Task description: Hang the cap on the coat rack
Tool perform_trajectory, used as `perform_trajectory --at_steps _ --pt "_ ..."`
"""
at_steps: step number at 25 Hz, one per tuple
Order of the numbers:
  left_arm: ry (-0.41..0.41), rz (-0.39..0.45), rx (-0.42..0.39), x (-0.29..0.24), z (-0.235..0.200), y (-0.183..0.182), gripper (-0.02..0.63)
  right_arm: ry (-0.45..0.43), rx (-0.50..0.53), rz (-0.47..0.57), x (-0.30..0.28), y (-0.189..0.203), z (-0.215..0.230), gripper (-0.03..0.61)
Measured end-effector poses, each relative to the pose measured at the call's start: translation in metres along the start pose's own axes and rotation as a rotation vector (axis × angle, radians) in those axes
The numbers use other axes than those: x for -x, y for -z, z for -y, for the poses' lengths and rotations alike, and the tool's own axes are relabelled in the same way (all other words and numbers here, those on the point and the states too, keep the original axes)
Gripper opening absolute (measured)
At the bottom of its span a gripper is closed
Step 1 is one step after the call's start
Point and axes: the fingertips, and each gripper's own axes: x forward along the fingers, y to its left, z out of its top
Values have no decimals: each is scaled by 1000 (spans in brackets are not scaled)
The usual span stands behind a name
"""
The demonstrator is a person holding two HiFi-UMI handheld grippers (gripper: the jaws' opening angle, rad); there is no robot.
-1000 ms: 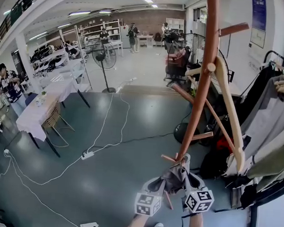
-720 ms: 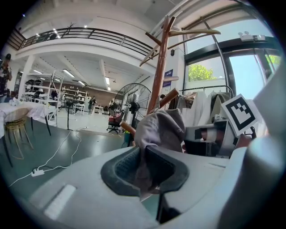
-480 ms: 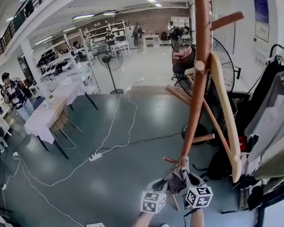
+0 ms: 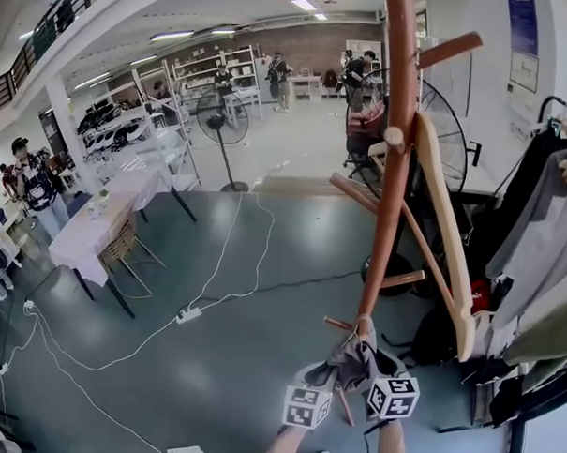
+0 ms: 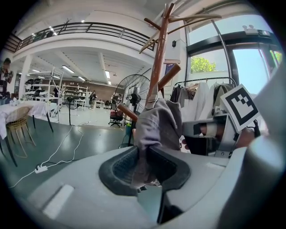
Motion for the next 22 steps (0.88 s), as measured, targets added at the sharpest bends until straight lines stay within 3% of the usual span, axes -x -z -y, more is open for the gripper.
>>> perform_trajectory --at_steps 7,11,13,14,22 --pt "-50 20 8 12 -21 6 89 21 -13 6 17 7 17 107" --pt "-100 127 -68 19 -31 -45 46 35 -6 65 23 -21 26 96" --pt "-105 188 -81 23 -32 -72 26 34 6 107 26 -40 27 22" --pt "-105 218 -81 26 -31 -84 23 32 12 132 28 -52 26 14" --pt "-112 399 -94 50 -20 -154 12 22 75 348 57 -134 9 3"
